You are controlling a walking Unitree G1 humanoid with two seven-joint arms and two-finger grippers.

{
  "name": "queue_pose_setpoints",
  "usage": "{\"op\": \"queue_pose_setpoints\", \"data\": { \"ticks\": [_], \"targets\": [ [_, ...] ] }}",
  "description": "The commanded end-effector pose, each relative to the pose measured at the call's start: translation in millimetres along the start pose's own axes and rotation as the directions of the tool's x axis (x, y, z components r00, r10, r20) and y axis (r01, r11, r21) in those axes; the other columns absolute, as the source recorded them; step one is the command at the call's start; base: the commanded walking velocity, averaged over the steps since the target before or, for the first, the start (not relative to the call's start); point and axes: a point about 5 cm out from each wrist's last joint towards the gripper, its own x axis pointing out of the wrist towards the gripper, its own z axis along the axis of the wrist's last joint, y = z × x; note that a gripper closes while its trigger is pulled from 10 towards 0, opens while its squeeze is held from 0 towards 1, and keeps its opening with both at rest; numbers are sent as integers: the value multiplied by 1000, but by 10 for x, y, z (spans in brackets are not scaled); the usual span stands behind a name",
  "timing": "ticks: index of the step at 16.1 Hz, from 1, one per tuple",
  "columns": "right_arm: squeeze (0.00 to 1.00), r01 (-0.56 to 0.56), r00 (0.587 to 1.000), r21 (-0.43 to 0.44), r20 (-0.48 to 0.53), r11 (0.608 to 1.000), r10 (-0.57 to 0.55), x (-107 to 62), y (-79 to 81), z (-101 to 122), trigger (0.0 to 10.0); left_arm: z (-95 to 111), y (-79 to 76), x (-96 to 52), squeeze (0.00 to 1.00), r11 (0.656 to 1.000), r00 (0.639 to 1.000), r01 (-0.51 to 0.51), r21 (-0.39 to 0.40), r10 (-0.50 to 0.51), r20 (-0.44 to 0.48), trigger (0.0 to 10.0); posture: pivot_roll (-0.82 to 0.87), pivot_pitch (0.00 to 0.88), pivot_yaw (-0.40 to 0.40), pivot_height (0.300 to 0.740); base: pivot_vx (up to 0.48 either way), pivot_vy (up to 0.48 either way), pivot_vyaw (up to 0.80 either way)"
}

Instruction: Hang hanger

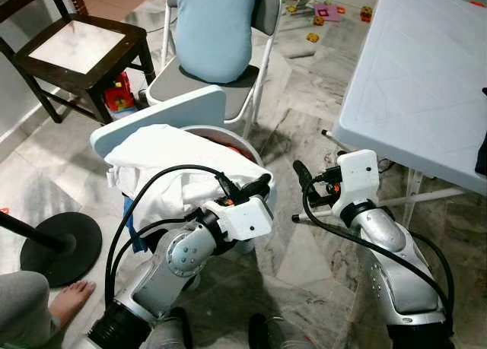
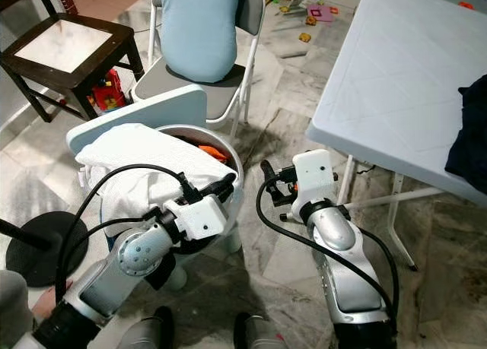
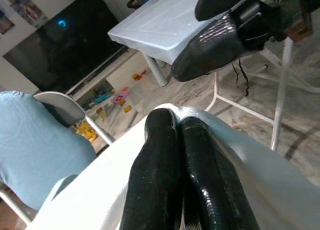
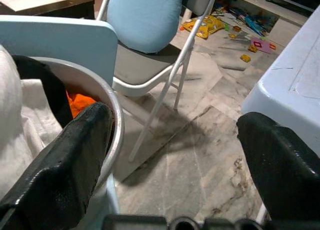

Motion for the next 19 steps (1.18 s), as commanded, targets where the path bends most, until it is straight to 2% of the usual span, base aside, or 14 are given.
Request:
{"op": "queue_pose_setpoints", "data": {
  "ticks": [1,3,5,7,8,9,10,11,12,14,15,17,18,19],
  "targets": [
    [0,6,1000,-4,-3,1000,-6,-7,-11,-20,10000,-5,-42,-67,0,999,1000,3,-45,-4,-18,0,-44,248,-98,740,0,0,0],
    [0,8,1000,-6,-5,1000,-8,-3,-18,-22,10000,-161,-111,-207,0,994,993,28,-107,-40,-113,0,-44,248,-97,740,0,0,0],
    [0,8,1000,-5,-6,1000,-8,-4,-18,-26,10000,-223,-160,-304,0,990,987,49,-132,-68,-146,0,-43,248,-99,740,0,0,0],
    [0,3,1000,-4,-9,1000,-3,-7,-7,-38,10000,-278,-149,-359,0,986,979,22,-166,-54,-196,0,-38,249,-100,740,0,0,0],
    [0,2,1000,-4,-9,1000,-2,-4,-3,-38,10000,-298,-123,-360,1000,983,976,-14,-184,-27,-218,10000,-38,248,-102,740,0,0,0],
    [0,0,1000,-4,-8,1000,0,-1,1,-36,10000,-322,-75,-359,1000,974,968,-77,-212,22,-250,10000,-38,248,-103,740,0,0,0],
    [0,-2,1000,-4,-6,1000,2,3,1,-29,10000,-335,24,-367,1000,947,948,-197,-255,117,-295,10000,-38,248,-105,740,0,0,0],
    [0,-2,1000,-5,-6,1000,2,3,-6,-28,10000,-295,62,-371,1000,915,940,-258,-310,164,-298,10000,-37,248,-106,740,0,0,0],
    [0,-1,1000,-7,-9,1000,1,1,-18,-36,10000,-183,67,-372,1000,841,934,-320,-436,202,-296,10000,-30,250,-106,740,0,0,0],
    [0,-3,1000,-7,-11,1000,3,6,-13,-44,10000,-78,13,-365,1000,821,948,-284,-496,164,-272,10000,-27,251,-105,740,0,0,0],
    [0,-9,1000,-3,-8,1000,9,16,10,-38,10000,7,-4,-354,1000,778,953,-282,-561,161,-257,10000,-26,251,-104,740,0,0,0],
    [0,-12,1000,-1,-8,1000,12,18,31,-39,10000,72,-17,-367,1000,776,959,-260,-575,140,-245,10000,-21,252,-102,740,0,0,0],
    [0,-23,1000,-22,-4,999,23,14,42,-36,10000,97,-16,-413,1000,780,964,-242,-578,123,-237,10000,-21,252,-99,740,0,0,0],
    [0,-38,999,-40,0,998,38,3,54,-32,10000,112,77,-537,1000,799,958,-270,-536,166,-236,10000,-15,257,-95,740,0,0,0]
  ]
}}
